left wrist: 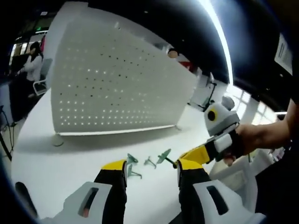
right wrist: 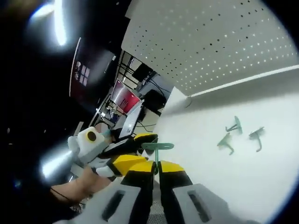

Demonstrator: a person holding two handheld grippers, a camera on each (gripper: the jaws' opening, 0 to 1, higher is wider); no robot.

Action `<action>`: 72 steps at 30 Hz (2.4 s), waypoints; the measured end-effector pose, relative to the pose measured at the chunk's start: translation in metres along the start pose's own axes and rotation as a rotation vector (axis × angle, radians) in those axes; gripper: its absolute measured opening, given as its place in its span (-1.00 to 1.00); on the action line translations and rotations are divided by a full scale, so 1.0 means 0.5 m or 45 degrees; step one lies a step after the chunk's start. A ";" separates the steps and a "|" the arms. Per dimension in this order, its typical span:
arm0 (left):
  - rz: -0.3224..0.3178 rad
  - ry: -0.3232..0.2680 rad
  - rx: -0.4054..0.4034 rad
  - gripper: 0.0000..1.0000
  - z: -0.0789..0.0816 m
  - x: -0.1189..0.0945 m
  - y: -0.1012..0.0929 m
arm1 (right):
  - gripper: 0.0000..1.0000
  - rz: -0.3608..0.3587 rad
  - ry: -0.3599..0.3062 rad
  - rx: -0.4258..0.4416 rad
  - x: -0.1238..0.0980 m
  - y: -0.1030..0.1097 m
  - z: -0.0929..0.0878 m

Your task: Insert the hook assembly into the mounting plate slot until the hook locks in place.

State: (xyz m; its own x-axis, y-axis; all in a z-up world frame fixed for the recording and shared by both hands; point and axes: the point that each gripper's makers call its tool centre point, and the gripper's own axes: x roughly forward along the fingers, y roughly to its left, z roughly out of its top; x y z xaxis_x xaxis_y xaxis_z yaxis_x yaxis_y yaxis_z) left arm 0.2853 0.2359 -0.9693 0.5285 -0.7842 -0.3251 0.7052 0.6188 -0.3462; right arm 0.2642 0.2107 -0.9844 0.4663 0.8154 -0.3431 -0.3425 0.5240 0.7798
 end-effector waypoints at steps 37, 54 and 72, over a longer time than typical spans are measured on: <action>-0.163 -0.034 0.318 -0.98 0.023 0.004 -0.056 | -0.99 0.234 -0.013 0.223 -0.017 0.030 0.014; -0.076 0.077 0.308 -0.98 0.008 0.005 -0.038 | -0.93 0.118 -0.065 -0.267 -0.034 0.043 0.045; 0.133 0.129 -0.107 -0.98 0.006 -0.008 0.009 | -0.86 -0.129 -0.013 -0.932 -0.032 0.080 0.038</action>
State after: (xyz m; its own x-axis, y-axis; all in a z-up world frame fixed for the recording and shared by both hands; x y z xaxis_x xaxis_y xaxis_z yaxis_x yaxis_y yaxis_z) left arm 0.2876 0.2416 -0.9667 0.5437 -0.7093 -0.4486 0.6045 0.7018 -0.3769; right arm 0.2585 0.2137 -0.9377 0.5308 0.7540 -0.3871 -0.7523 0.6294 0.1945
